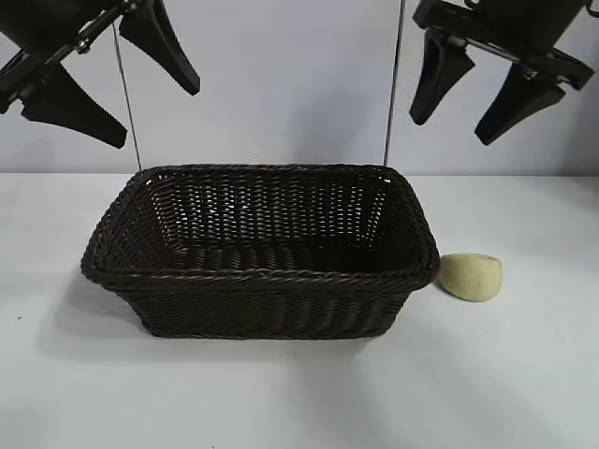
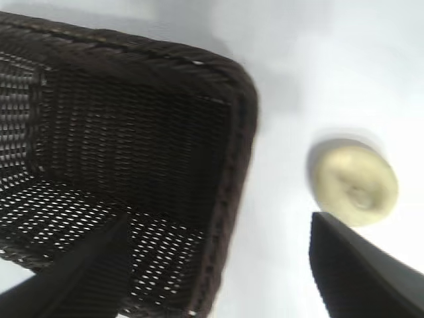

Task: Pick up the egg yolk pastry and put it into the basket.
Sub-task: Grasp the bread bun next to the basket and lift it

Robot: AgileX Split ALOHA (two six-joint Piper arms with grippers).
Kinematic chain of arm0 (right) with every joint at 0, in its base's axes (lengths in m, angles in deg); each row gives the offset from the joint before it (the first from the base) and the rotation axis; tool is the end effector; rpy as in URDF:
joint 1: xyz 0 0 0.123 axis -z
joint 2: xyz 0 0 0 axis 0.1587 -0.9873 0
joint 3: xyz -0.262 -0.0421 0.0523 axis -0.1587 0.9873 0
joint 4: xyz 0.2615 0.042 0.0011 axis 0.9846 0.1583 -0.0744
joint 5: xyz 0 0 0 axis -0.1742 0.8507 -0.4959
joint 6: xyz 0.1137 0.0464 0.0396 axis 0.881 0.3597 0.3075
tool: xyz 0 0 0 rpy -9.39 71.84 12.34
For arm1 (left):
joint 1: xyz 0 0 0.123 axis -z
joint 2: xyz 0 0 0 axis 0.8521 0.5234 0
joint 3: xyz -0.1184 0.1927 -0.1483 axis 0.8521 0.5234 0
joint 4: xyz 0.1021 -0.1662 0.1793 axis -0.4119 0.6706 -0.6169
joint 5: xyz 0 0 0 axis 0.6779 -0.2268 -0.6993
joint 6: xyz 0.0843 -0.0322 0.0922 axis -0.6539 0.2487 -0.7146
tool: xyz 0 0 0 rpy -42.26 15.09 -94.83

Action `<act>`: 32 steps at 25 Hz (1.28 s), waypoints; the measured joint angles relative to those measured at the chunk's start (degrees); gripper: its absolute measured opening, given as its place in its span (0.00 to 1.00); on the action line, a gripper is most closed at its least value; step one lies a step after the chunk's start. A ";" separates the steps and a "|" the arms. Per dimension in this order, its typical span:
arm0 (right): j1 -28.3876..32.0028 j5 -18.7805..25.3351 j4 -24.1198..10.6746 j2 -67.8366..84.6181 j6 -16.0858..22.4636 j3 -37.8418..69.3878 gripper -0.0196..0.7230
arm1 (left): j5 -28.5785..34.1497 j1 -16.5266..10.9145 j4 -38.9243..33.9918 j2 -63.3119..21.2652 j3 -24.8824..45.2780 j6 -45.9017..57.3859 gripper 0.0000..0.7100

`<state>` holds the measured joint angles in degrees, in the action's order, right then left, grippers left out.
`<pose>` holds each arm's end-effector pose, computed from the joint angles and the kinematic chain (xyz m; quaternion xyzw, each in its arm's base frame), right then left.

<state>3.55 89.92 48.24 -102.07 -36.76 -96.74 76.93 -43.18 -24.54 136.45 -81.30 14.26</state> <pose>0.4017 0.0762 0.2300 -0.0708 0.9760 0.1491 0.1423 0.3512 -0.1575 0.2311 0.0119 0.9370 -0.3001 0.1786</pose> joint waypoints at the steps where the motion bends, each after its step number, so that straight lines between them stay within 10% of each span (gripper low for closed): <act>1: 0.99 0.77 -0.60 0.00 0.00 0.00 0.75 | -0.15 0.00 -0.07 0.00 0.00 0.00 0.80; 12: 3.70 -0.59 -6.50 -0.73 0.20 7.59 0.75 | -0.39 0.00 -1.09 0.00 0.00 0.00 0.80; 32: 3.70 -14.12 -1.96 -15.51 1.37 10.50 0.75 | 1.02 0.00 -1.22 0.00 0.00 0.00 0.80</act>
<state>7.24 75.80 46.28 -117.59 -35.39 -86.24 77.95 -43.18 -25.76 136.45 -81.30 14.26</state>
